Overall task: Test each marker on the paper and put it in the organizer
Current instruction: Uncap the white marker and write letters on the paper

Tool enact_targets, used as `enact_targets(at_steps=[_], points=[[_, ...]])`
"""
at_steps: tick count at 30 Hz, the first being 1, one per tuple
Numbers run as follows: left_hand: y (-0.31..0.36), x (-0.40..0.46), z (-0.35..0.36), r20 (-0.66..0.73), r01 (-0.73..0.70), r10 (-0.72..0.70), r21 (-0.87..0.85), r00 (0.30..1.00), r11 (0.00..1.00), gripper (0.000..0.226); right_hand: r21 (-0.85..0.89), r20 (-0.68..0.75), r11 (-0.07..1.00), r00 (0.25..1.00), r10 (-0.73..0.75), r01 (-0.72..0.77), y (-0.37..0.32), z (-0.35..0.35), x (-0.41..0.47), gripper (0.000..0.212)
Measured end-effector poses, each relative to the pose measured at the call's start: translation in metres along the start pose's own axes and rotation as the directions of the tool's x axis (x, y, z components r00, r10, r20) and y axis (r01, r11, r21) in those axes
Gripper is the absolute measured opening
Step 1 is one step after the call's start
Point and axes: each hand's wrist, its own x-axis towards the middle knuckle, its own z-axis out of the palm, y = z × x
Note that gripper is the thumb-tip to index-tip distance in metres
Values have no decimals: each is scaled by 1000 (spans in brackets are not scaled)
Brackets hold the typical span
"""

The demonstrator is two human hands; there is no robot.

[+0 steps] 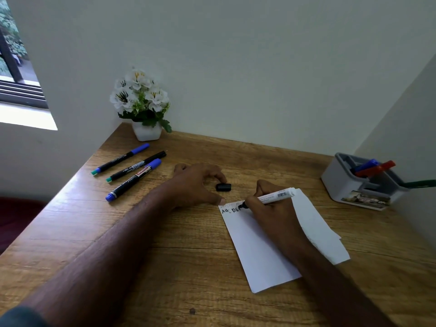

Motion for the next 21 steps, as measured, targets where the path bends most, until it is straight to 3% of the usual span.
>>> enact_targets(at_steps=[6, 11, 14, 18, 21], points=[[-3, 3, 2, -3, -2, 2, 7, 1000, 1000, 51, -96, -37, 995, 999, -22, 18, -3, -2, -2, 23], [-6, 3, 3, -10, -2, 2, 7, 1000, 1000, 52, 237, -17, 967, 995, 99, -92, -4, -12, -4, 10], [-5, 3, 3, -10, -8, 8, 3, 1000, 1000, 51, 148, 24, 989, 1000, -10, 6, -2, -19, -3, 14], [-4, 3, 2, -12, -13, 13, 5, 1000, 1000, 51, 10, 13, 1000, 1000, 4, -4, 1, -18, -2, 19], [-4, 2, 2, -12, -12, 12, 8, 1000, 1000, 52, 48, 16, 999, 1000, 14, -15, 0, -15, -3, 21]])
